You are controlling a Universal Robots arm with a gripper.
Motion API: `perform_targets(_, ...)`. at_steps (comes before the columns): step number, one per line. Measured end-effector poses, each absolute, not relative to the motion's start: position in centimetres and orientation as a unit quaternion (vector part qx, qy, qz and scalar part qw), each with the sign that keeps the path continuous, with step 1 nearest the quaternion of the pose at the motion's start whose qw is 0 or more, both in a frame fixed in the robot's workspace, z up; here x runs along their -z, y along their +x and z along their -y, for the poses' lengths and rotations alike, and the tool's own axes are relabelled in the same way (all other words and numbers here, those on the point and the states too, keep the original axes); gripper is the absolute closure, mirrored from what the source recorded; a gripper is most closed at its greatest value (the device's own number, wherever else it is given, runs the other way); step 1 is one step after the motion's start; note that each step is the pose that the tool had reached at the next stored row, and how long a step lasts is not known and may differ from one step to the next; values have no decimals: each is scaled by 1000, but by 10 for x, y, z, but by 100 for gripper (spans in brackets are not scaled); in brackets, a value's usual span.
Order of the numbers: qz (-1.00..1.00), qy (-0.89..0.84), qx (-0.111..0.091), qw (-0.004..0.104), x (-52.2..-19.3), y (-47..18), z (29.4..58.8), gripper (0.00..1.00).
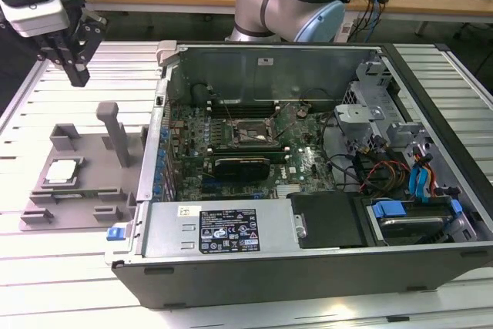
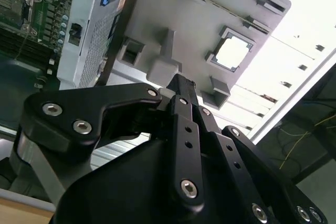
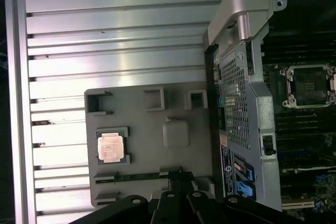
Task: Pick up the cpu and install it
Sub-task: 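Reach for the cpu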
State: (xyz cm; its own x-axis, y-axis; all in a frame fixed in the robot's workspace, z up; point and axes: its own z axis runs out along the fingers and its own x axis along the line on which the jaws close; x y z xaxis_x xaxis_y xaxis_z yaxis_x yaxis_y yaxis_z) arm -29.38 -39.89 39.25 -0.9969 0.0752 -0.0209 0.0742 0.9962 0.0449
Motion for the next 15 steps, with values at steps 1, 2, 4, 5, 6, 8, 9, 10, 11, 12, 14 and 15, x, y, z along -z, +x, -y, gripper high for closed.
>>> perform_targets(1, -999, 37, -22, 11, -393, -295, 399, 89)
perform_targets(2, -999, 37, -22, 11, -393, -296, 399, 89)
perform_targets(4, -999, 37, -22, 11, -393, -301, 399, 89)
perform_targets(5, -999, 37, -22, 11, -393, -304, 399, 89)
perform_targets(6, -999, 37, -22, 11, -393, -306, 399, 89)
perform_targets(8, -999, 37, -22, 11, -392, -309, 399, 89)
perform_targets(9, -999, 37, -22, 11, -392, -310, 399, 89)
perform_targets(10, -999, 37, -22, 11, -392, -311, 399, 89)
perform_targets(11, -999, 37, -22, 11, -392, -314, 399, 89)
perform_targets(12, -999, 37, -22, 11, -392, -316, 399, 89)
perform_targets(14, -999, 37, -22, 11, -392, -320, 399, 89)
perform_targets(15, -999, 37, -22, 11, -392, -322, 399, 89)
